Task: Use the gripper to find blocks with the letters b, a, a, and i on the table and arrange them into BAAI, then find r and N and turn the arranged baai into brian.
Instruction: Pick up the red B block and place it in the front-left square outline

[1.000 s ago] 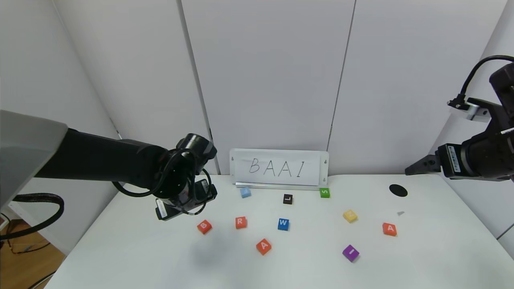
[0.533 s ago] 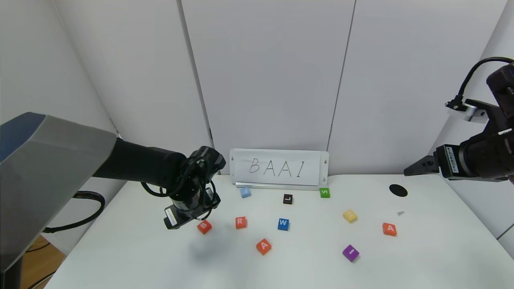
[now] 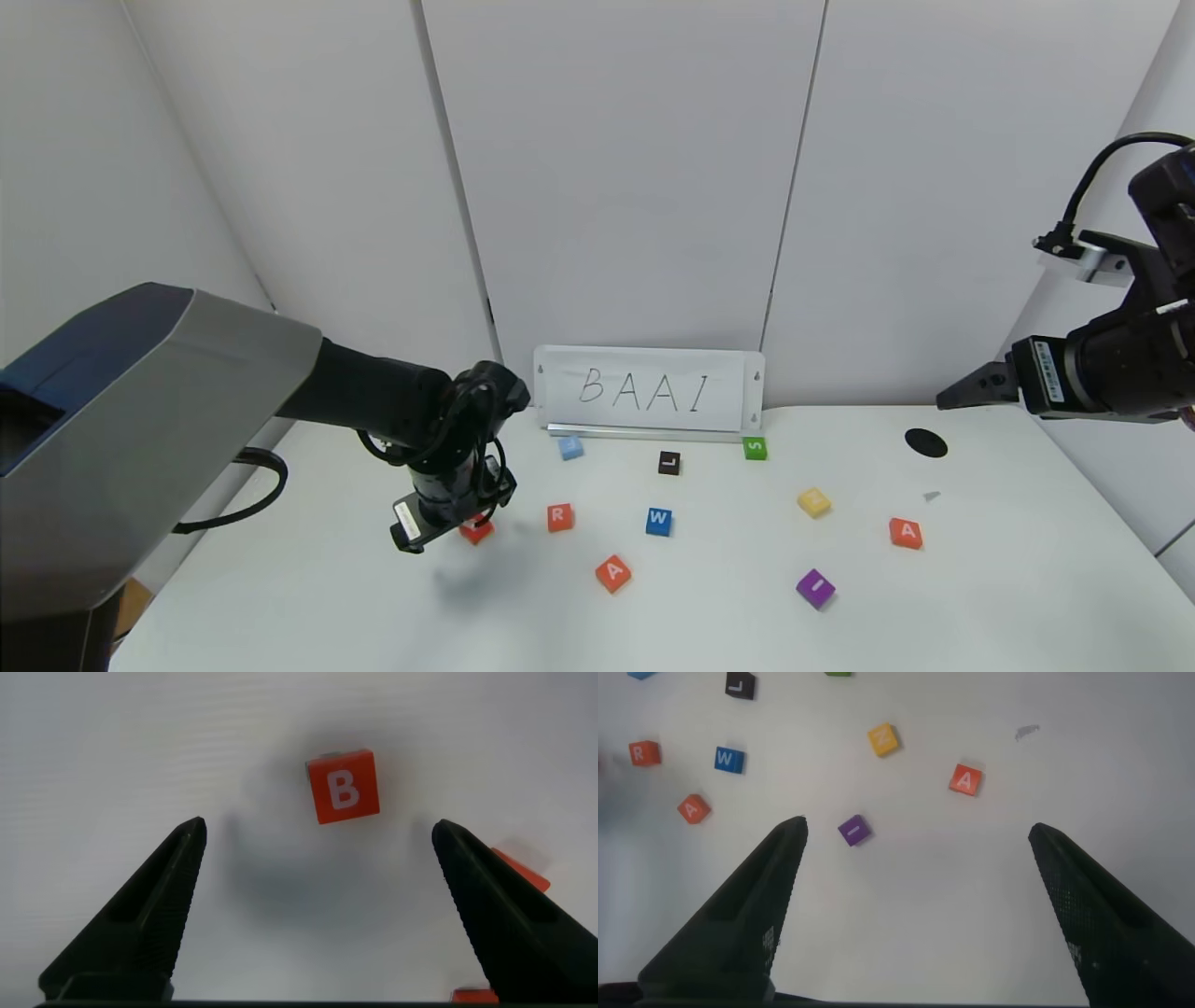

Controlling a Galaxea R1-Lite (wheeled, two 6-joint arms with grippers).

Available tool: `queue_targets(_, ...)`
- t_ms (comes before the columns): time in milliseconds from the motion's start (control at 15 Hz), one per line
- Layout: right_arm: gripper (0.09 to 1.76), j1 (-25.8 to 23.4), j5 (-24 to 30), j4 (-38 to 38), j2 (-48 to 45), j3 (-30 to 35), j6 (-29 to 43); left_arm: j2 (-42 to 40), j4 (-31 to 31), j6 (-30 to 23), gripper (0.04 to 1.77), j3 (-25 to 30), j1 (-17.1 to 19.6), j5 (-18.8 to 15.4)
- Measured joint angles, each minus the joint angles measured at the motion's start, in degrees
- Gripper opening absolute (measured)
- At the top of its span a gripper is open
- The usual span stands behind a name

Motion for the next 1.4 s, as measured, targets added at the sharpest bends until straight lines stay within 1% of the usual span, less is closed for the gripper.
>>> queue_targets(267, 1.71, 0.05, -0.02, 0.01, -0.05, 0.00, 0.00, 2.04, 0.11, 0.06, 1.72, -2.17, 0.44, -1.78)
queue_targets(600, 1.71, 0.06, 0.00, 0.00, -0.02, 0.00, -0.02, 4.83, 3.36, 0.09, 1.72, -6.75, 1.40, -1.87)
queue_targets(800, 1.71, 0.06, -0.02, 0.01, 0.00, 0.00, -0.02, 6.01, 3.62, 0.09, 1.72, -8.59, 1.83, -1.89)
queue_targets(1000, 1.71, 0.06, -0.05, 0.00, 0.00, 0.00, 0.00, 7.13, 3.84, 0.24, 1.72, -9.90, 2.15, -1.89)
queue_targets(1400, 1.71, 0.09, -0.02, 0.00, 0.02, 0.00, -0.02, 8.37, 6.85, 0.55, 1.72, -11.57, 2.05, -2.08)
